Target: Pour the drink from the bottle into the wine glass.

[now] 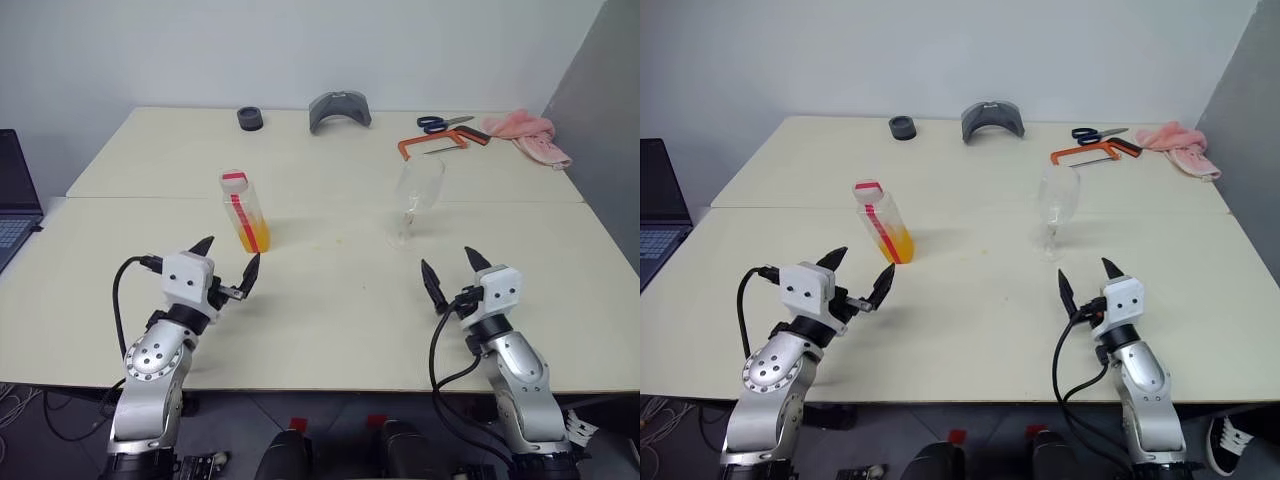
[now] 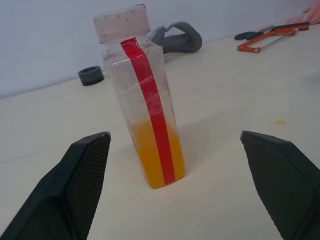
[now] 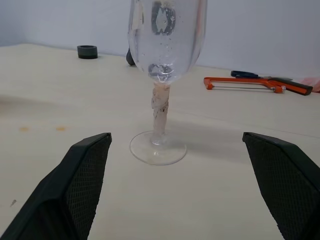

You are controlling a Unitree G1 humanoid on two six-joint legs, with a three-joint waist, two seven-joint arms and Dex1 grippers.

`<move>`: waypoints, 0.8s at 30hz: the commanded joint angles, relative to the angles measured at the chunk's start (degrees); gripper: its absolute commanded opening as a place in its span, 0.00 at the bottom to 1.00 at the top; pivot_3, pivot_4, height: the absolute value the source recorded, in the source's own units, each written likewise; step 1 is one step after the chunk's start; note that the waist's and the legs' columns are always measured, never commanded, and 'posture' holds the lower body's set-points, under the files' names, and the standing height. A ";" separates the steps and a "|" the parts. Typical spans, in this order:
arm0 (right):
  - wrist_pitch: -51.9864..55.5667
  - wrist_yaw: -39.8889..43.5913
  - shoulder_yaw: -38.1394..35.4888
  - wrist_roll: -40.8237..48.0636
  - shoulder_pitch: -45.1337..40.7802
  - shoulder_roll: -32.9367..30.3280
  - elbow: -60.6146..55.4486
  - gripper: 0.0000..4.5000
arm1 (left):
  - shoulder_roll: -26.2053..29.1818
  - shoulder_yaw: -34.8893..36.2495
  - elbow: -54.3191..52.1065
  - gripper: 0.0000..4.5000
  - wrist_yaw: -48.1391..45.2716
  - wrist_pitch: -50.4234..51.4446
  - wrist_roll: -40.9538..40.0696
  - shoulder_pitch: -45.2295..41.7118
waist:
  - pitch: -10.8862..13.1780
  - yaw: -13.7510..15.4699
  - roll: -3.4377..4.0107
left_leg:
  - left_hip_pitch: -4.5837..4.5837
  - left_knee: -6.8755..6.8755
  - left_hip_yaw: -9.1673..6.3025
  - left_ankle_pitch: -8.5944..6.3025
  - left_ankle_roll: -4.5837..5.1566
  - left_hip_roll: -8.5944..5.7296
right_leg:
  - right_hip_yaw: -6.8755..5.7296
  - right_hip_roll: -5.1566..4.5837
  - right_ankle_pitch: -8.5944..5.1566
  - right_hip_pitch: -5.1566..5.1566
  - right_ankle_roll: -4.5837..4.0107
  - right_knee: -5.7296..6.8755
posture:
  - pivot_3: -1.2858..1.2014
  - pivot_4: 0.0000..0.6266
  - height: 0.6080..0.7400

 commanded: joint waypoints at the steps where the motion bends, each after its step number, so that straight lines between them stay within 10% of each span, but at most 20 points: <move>1: -1.48 -0.28 -0.84 0.75 -0.76 0.06 -2.48 1.00 | 0.43 -0.15 -0.45 0.99 -0.63 -2.08 -0.11 -0.81 | 0.00 0.00 0.00 | 0.00 0.00 0.00 0.00 0.00 0.00 | -0.01 0.00 0.00 0.00 0.00 0.00 | 0.52 0.24 1.00; 24: -1.42 0.45 0.08 0.51 -0.24 -0.20 -2.63 1.00 | -1.05 0.88 -0.91 0.99 0.41 -6.41 -0.41 -0.95 | 0.00 0.00 0.00 | 0.00 0.00 0.00 0.00 0.00 0.00 | -0.01 0.00 0.00 0.00 0.00 0.00 | 0.52 0.24 1.00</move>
